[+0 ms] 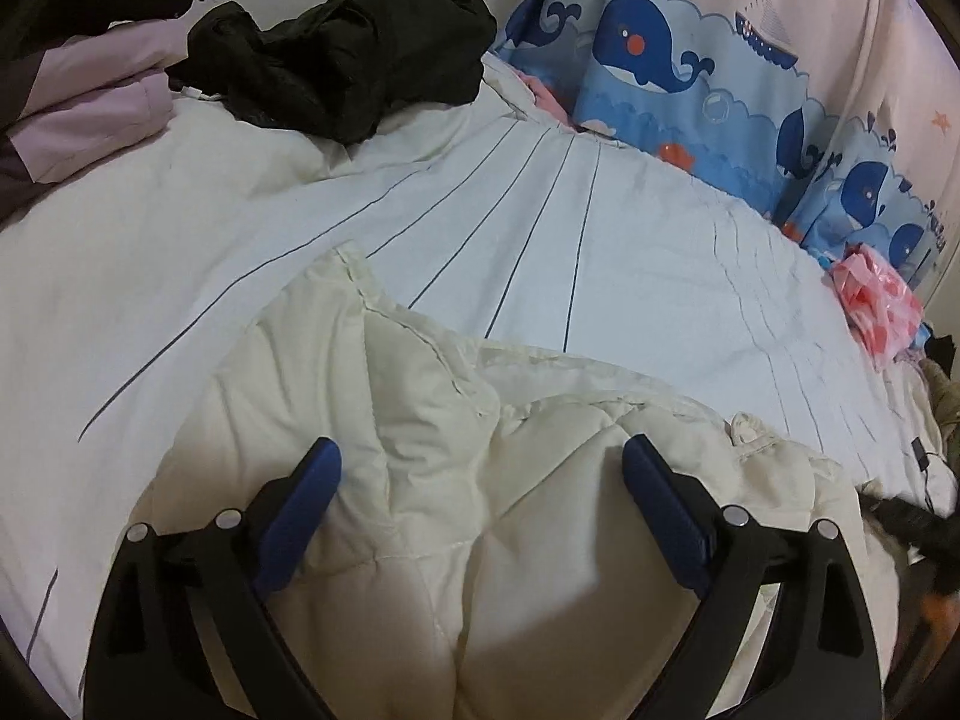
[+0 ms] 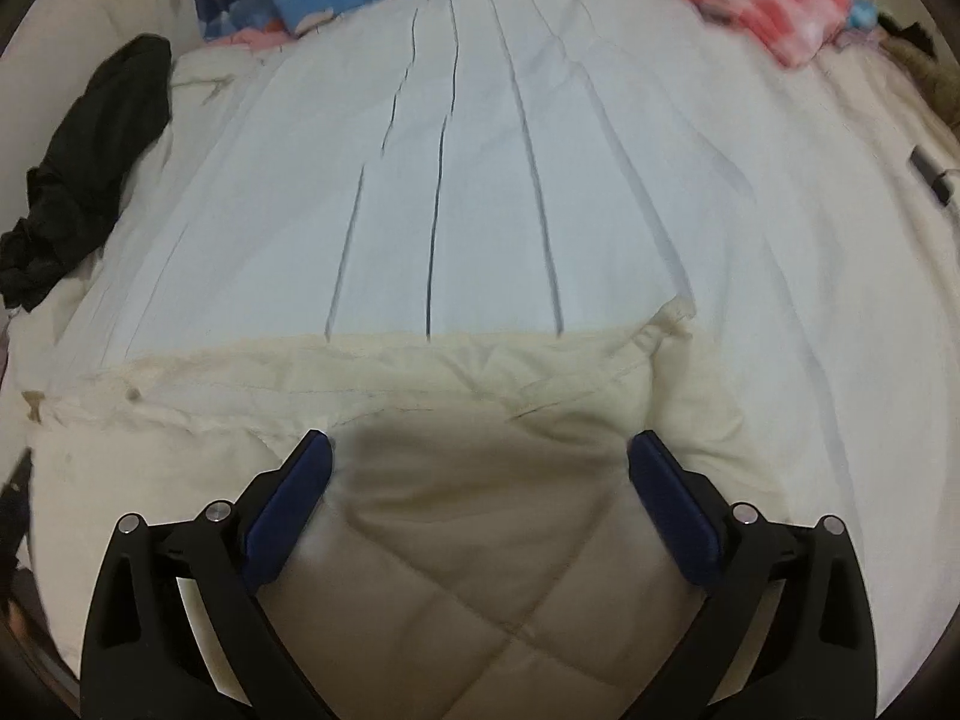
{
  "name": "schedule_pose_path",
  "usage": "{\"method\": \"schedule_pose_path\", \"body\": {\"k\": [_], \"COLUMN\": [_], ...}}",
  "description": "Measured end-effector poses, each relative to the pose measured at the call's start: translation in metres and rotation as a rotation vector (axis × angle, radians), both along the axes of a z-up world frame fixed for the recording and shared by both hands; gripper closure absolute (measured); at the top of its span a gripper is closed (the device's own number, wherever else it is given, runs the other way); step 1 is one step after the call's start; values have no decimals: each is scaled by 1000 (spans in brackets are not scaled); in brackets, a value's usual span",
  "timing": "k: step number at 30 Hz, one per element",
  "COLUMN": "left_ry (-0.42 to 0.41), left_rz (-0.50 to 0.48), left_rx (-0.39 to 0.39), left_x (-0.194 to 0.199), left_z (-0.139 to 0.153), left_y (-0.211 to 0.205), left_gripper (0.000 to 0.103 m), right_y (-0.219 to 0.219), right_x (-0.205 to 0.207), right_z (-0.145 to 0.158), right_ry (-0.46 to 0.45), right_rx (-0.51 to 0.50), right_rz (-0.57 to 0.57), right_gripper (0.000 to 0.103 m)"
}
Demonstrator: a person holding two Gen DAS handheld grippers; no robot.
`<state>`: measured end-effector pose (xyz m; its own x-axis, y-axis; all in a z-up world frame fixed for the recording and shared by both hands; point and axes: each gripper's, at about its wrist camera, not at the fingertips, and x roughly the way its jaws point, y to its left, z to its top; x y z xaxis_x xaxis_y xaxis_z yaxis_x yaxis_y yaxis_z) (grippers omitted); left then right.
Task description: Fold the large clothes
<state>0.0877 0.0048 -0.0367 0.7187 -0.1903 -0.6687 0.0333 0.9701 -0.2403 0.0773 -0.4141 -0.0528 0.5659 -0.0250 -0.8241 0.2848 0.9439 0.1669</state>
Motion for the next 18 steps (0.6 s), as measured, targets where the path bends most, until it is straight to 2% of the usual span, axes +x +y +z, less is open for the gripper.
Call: {"method": "schedule_pose_path", "body": {"k": [2, 3, 4, 5, 7, 10, 13, 14, 15, 16, 17, 18], "left_ry": [-4, -4, -3, -4, -6, -1, 0, 0, 1, 2, 3, 0], "left_rz": [0, -2, -3, -6, -4, -4, -4, -5, -6, -6, -7, -7], "left_rx": [10, 13, 12, 10, 23, 25, 27, 29, 31, 31, 27, 24], "left_x": [0, 2, 1, 1, 0, 2, 3, 4, 4, 4, 4, 4], "left_z": [-1, -1, -1, -1, -1, -2, -2, -2, -2, -3, -2, -2], "left_y": [-1, -3, -1, -1, -2, -3, -3, -3, -4, -4, -4, -3], "left_gripper": [12, 12, 12, 12, 12, 12, 12, 11, 11, 11, 11, 11], "right_y": [4, 8, 9, 6, 2, 7, 24, 35, 46, 55, 62, 60], "right_x": [-9, -11, -11, -6, -2, -1, -10, -16, -17, -11, -3, 7], "right_z": [17, 15, 3, -18, -19, -7, 24, 35, 35, 27, 9, -13], "right_ry": [-90, -99, -64, 7, 13, 46, -92, -151, -159, -126, -41, 44], "right_rx": [-60, -111, -112, -57, -22, -47, -68, -79, -120, -161, -187, -143], "right_rz": [-2, 1, 5, 15, 2, 9, 27, 63, 100, 129, 162, 182], "right_gripper": [7, 7, 7, 7, 7, 7, 7, 7, 7, 7, 7, 7]}}
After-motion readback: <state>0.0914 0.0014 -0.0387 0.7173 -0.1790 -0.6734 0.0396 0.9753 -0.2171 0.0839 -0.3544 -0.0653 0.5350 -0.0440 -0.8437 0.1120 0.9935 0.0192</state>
